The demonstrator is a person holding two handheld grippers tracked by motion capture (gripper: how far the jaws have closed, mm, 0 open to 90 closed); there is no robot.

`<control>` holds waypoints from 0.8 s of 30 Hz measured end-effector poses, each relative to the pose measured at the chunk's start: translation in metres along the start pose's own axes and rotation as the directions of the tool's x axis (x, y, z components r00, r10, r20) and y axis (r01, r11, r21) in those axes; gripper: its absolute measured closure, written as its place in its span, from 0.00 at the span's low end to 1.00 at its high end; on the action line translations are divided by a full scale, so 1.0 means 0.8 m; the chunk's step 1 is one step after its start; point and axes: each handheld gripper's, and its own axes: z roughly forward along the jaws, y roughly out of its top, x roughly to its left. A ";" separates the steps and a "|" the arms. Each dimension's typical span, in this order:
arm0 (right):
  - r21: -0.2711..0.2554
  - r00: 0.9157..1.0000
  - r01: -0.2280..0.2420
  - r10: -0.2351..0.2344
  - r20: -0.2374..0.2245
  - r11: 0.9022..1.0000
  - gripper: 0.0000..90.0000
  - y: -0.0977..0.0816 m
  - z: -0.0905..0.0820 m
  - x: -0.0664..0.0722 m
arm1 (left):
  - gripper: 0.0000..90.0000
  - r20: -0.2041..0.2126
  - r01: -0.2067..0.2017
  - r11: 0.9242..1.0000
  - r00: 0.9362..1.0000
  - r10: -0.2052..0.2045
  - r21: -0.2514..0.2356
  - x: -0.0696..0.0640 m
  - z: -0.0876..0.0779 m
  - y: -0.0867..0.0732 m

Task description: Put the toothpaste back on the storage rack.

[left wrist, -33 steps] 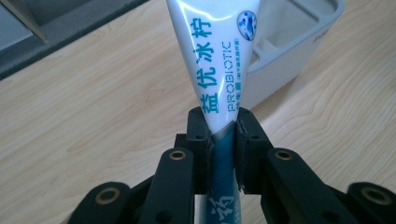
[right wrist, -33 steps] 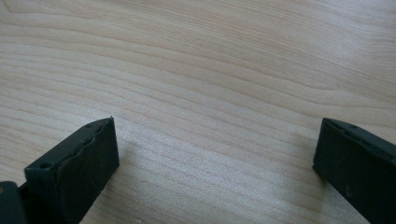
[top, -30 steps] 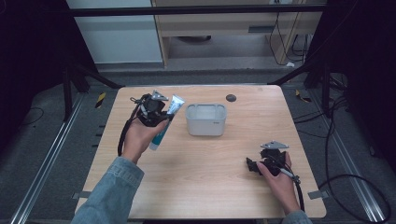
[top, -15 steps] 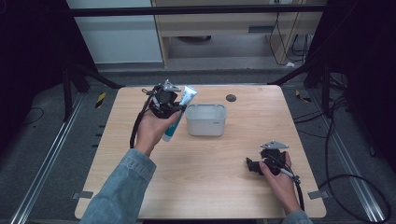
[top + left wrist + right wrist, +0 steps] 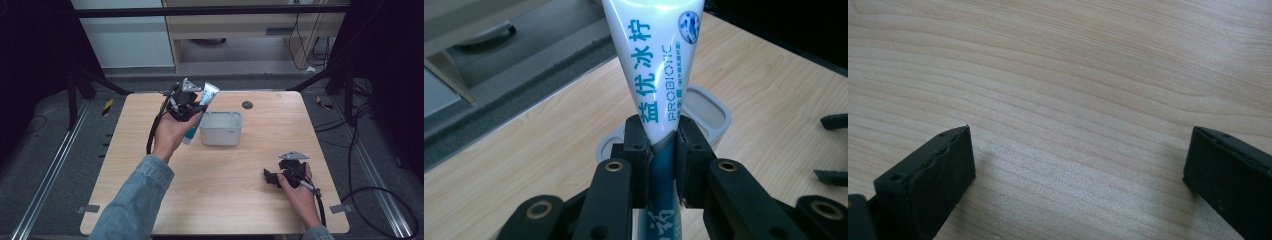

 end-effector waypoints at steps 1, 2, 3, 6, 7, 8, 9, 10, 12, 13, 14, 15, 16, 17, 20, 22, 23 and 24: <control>-0.001 1.000 -0.002 0.002 -0.001 1.000 0.00 0.000 0.000 0.000 | 0.87 -0.006 -0.006 1.000 1.000 0.006 -0.009 -0.001 0.000 0.006; -0.001 1.000 -0.003 0.003 -0.001 1.000 0.00 0.000 0.000 0.000 | 0.87 -0.007 -0.011 1.000 1.000 0.011 -0.012 -0.001 0.000 0.008; -0.001 1.000 -0.002 0.002 -0.001 1.000 0.00 0.000 0.000 0.000 | 0.87 -0.007 -0.004 1.000 1.000 0.004 -0.018 -0.002 0.001 0.010; -0.001 1.000 -0.003 0.003 -0.002 1.000 0.00 0.000 0.000 0.000 | 0.87 -0.009 -0.004 1.000 1.000 0.004 -0.024 -0.003 0.004 0.013; -0.002 1.000 0.001 -0.001 0.002 1.000 0.00 0.000 0.000 0.000 | 0.87 -0.010 -0.004 1.000 1.000 0.003 -0.027 -0.004 0.006 0.015; -0.002 1.000 0.001 -0.001 0.002 1.000 0.00 0.000 0.000 0.000 | 0.87 -0.013 -0.003 0.999 1.000 0.003 -0.033 -0.005 0.008 0.016; -0.002 1.000 0.001 -0.001 0.002 1.000 0.00 0.000 0.000 0.000 | 0.87 -0.013 -0.003 0.999 1.000 0.003 -0.033 -0.005 0.008 0.016; -0.002 1.000 0.001 -0.001 0.002 1.000 0.00 0.000 0.000 0.000 | 0.87 -0.016 -0.005 0.999 1.000 0.004 -0.039 -0.005 0.009 0.017; -0.002 1.000 0.001 -0.001 0.002 1.000 0.00 0.000 0.000 0.000 | 0.87 -0.018 0.004 0.999 1.000 -0.005 -0.049 -0.005 0.011 0.018; 0.000 1.000 -0.004 0.004 -0.003 1.000 0.00 0.000 0.000 0.000 | 0.87 -0.018 0.011 0.998 1.000 -0.012 -0.054 -0.005 0.012 0.018; 0.000 1.000 0.006 -0.006 0.004 1.000 0.00 0.000 0.000 0.000 | 0.87 -0.020 0.008 0.998 1.000 -0.010 -0.054 -0.005 0.012 0.018; -0.001 1.000 0.002 -0.002 0.002 1.000 0.00 0.000 0.000 0.000 | 0.87 -0.023 0.010 0.998 1.000 -0.011 -0.058 -0.005 0.012 0.019; -0.001 1.000 0.002 -0.002 0.002 1.000 0.00 0.000 0.000 0.000 | 0.87 -0.027 0.009 0.998 1.000 -0.011 -0.069 -0.005 0.013 0.020; 0.000 1.000 0.006 -0.006 0.003 1.000 0.00 0.000 0.000 0.000 | 0.87 -0.025 0.014 0.997 1.000 -0.016 -0.071 -0.006 0.013 0.021; 0.000 1.000 0.004 -0.004 0.003 1.000 0.00 0.000 0.000 0.000 | 0.87 -0.026 0.007 0.997 1.000 -0.009 -0.075 -0.008 0.013 0.024; -0.001 1.000 0.002 -0.002 0.002 1.000 0.00 0.000 0.000 0.000 | 0.87 -0.029 0.004 0.997 1.000 -0.006 -0.083 -0.009 0.013 0.026; -0.001 1.000 0.003 -0.003 0.002 1.000 0.00 0.000 0.000 0.000 | 0.87 -0.034 -0.002 0.996 0.999 -0.001 -0.085 -0.011 0.013 0.029; -0.001 1.000 0.003 -0.003 0.002 1.000 0.00 0.000 0.000 0.000 | 0.87 -0.034 -0.002 0.996 0.999 -0.001 -0.085 -0.011 0.013 0.029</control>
